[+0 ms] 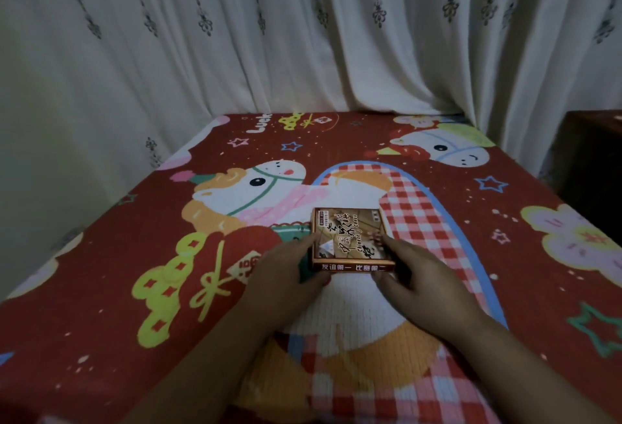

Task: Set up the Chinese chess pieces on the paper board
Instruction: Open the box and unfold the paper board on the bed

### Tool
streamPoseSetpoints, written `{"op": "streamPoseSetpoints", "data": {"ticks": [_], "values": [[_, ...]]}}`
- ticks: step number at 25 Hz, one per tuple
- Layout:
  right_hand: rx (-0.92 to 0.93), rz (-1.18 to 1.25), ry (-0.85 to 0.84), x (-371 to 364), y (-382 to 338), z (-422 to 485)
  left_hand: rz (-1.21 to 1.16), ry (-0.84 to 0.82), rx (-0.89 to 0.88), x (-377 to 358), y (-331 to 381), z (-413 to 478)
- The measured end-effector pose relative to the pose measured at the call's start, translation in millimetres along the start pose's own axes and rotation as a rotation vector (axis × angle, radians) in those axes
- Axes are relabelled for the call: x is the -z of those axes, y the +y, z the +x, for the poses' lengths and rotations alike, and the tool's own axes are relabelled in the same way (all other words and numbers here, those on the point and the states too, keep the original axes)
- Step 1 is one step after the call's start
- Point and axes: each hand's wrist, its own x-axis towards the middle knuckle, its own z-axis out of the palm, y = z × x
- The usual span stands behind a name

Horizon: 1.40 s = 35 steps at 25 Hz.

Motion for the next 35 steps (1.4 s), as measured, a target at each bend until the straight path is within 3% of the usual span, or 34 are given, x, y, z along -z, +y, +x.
{"op": "streamPoseSetpoints", "data": {"ticks": [8,13,17,22,27,35], "values": [[0.008,0.015,0.013,6,-8,-24,-0.074,-0.023,-0.060,3,5,-18],[-0.015,0.033,0.022,7,-12,-24,-0.074,-0.050,0.060,6,3,-10],[-0.039,0.059,0.022,9,-11,-24,-0.192,-0.346,0.166,19,-6,22],[-0.052,0.067,0.015,10,-13,-25,-0.027,-0.559,0.111,19,-10,55],[-0.181,0.254,0.048,15,-15,-24,-0.109,-0.446,0.061,11,-18,39],[-0.260,0.229,0.073,15,-11,-22,-0.350,-0.304,0.076,17,-16,28]]}}
